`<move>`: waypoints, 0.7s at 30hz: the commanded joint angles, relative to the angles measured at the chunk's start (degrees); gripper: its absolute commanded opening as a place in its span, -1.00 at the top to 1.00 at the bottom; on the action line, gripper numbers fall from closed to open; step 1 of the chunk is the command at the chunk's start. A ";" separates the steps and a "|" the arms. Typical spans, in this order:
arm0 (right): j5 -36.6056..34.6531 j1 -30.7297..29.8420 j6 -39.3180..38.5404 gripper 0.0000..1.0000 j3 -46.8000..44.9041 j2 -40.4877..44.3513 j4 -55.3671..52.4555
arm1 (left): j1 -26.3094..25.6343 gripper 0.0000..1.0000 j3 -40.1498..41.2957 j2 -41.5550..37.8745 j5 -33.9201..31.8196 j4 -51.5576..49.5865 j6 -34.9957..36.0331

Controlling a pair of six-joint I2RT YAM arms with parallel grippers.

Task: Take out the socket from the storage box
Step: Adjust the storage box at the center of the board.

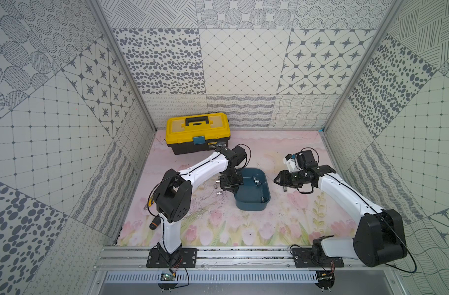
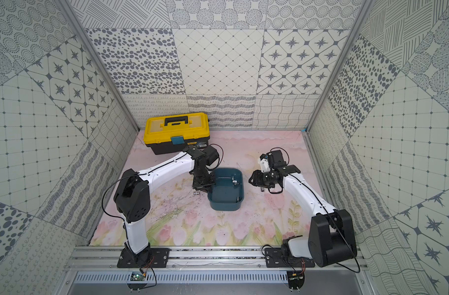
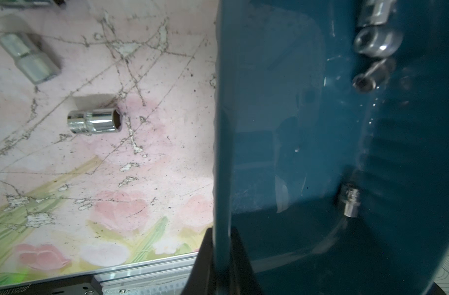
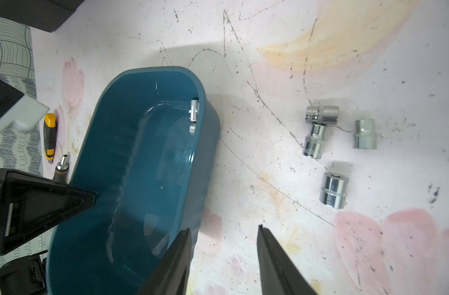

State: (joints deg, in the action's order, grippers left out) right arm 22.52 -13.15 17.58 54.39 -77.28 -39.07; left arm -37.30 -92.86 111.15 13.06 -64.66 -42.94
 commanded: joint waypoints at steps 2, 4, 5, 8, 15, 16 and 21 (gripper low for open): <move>0.33 -0.21 -0.27 0.06 0.48 1.16 0.52 | 0.41 1.00 0.93 0.73 4.02 -3.55 -2.54; 0.28 -0.21 -0.35 0.06 0.60 1.17 0.40 | 0.43 1.00 1.97 0.52 4.46 -1.52 -2.81; 0.24 -0.21 -0.33 0.06 0.52 1.27 0.40 | 0.30 1.00 2.43 0.32 4.35 -0.53 -2.74; 0.28 -0.21 -0.27 0.06 0.59 1.33 0.75 | -0.05 1.00 3.68 -0.52 2.33 1.83 -2.81; 0.73 -0.30 0.41 0.07 0.43 1.86 2.53 | -1.70 0.92 6.04 -2.12 -4.07 7.02 -2.47; 0.77 -0.30 0.51 0.06 0.41 1.86 2.67 | -1.93 0.91 6.11 -2.24 -4.88 7.41 -2.37; 0.39 -0.77 1.47 0.06 0.56 2.33 3.80 | -2.86 0.83 7.85 -2.85 -7.74 10.41 -2.38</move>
State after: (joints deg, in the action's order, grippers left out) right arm 22.72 -13.45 17.89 54.39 -76.66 -37.91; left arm -39.51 -86.48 108.99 9.72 -56.82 -44.73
